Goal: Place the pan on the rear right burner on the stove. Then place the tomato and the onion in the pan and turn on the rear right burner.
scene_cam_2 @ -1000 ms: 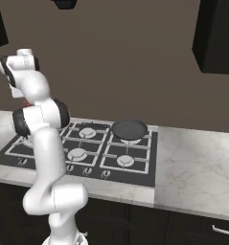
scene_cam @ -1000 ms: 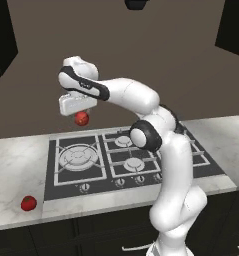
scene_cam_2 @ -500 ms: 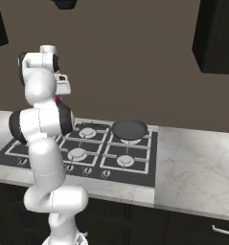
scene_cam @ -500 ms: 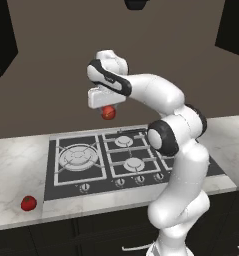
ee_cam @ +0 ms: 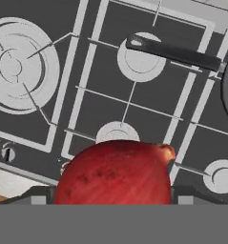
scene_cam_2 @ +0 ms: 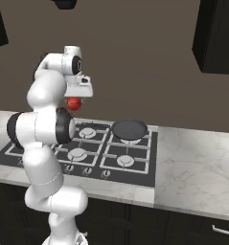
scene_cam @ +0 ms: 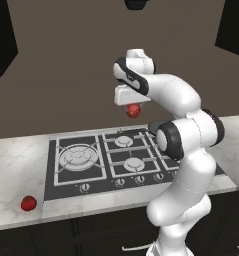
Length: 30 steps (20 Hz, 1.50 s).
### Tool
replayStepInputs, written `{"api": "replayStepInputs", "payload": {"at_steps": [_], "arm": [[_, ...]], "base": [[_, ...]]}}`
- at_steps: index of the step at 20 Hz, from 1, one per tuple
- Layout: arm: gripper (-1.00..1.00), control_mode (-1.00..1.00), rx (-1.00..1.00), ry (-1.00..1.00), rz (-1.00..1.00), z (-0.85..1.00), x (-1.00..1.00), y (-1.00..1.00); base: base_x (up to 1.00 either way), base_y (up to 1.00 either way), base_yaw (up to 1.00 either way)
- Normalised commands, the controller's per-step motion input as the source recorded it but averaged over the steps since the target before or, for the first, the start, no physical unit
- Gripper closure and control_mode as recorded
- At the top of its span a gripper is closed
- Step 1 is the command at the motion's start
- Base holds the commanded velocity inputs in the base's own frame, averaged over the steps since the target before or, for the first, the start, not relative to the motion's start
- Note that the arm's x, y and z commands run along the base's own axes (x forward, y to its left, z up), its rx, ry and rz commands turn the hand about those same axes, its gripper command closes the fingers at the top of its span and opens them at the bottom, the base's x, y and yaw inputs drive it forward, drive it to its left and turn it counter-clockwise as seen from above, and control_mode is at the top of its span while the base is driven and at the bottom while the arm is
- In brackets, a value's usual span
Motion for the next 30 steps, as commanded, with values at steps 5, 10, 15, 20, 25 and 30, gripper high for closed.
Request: {"api": "replayStepInputs", "payload": {"at_steps": [5, 10, 15, 20, 25, 30], "arm": [[1.00, -1.00, 0.00, 0.00, -0.11, 0.00, 0.14, -0.84], [1.00, -1.00, 0.00, 0.00, -0.09, 0.00, 0.25, -0.80], [1.00, -1.00, 0.00, 0.00, -0.06, -0.03, 0.32, -0.63], [1.00, -1.00, 0.00, 0.00, -0.01, -0.20, 0.33, -0.49], [1.00, -1.00, 0.00, 0.00, -0.01, -0.26, 0.37, -0.47], [1.00, -1.00, 0.00, 0.00, 0.00, -0.30, 0.38, -0.36]], "base": [[0.00, 0.00, 0.00], [0.00, 0.00, 0.00], [0.00, 0.00, 0.00], [0.00, 0.00, 0.00], [0.00, 0.00, 0.00], [0.00, 0.00, 0.00]]}}
